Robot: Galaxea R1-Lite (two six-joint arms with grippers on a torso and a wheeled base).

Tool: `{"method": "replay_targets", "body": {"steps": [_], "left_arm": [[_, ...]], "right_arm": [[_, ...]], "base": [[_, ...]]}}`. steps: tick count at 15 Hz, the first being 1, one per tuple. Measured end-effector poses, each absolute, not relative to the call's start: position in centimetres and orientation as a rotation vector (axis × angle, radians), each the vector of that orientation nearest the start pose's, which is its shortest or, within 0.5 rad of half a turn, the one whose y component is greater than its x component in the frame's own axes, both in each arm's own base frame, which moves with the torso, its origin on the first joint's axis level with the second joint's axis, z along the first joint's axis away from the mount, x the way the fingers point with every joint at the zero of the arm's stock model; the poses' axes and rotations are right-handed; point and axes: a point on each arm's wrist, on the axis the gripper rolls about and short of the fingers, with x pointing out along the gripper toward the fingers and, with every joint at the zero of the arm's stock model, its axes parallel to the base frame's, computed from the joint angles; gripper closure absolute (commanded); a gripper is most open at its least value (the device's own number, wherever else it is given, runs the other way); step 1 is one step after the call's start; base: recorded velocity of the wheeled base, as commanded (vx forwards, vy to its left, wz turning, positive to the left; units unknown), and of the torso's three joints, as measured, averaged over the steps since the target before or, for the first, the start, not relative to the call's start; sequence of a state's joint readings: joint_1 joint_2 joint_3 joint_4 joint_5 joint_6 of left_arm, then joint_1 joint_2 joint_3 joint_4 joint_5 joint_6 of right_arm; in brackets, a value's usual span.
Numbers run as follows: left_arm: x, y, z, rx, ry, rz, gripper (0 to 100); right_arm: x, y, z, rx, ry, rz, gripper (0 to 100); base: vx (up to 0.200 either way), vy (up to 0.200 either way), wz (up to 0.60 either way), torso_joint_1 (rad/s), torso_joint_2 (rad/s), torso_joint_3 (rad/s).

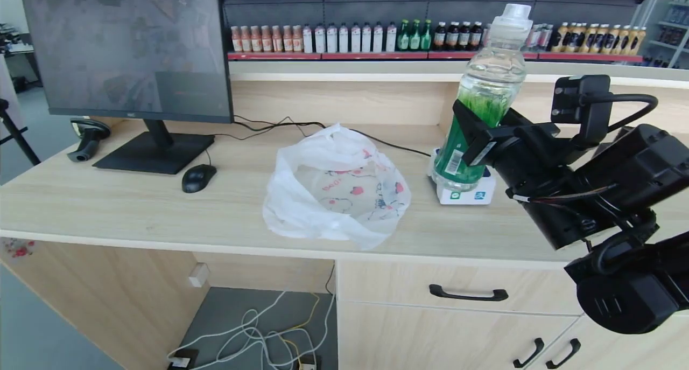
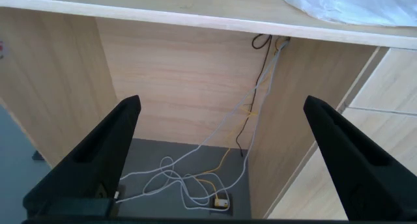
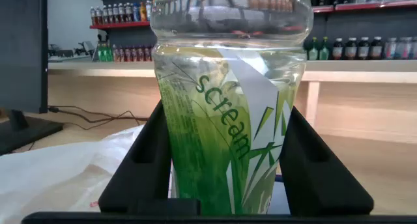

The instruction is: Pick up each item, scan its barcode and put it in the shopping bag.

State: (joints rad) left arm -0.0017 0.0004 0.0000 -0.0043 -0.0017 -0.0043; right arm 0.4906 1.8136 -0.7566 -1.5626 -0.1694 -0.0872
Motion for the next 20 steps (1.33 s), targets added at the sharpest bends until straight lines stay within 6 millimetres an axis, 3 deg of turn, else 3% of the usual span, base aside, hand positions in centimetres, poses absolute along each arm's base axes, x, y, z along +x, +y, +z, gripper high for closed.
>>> {"method": "replay_targets", "body": {"steps": [3,8,12,20], "left_arm": [[-2.3,0.0,7.6,-0.004,-0.004,-0.003,0],[-2.3,0.0,7.6,-0.004,-0.004,-0.003,0],[-2.3,0.0,7.6,-0.004,-0.004,-0.003,0],[-2.3,0.0,7.6,-0.004,-0.004,-0.003,0]], "right_arm": [[28.0,14.5,23.0,0.089,-0.518,0.293,100],[28.9,16.1,22.9,0.1,-0.532,0.322,100],[30.9,18.0,21.7,0.11,-0.516,0.344,100],[34.0,19.7,18.2,0.108,-0.454,0.349,100]], "base": [[0.0,0.0,0.6,-0.002,0.0,0.001],[0.0,0.0,0.0,0.0,0.0,0.0],[0.0,0.0,0.0,0.0,0.0,0.0],[0.0,0.0,0.0,0.0,0.0,0.0]]}}
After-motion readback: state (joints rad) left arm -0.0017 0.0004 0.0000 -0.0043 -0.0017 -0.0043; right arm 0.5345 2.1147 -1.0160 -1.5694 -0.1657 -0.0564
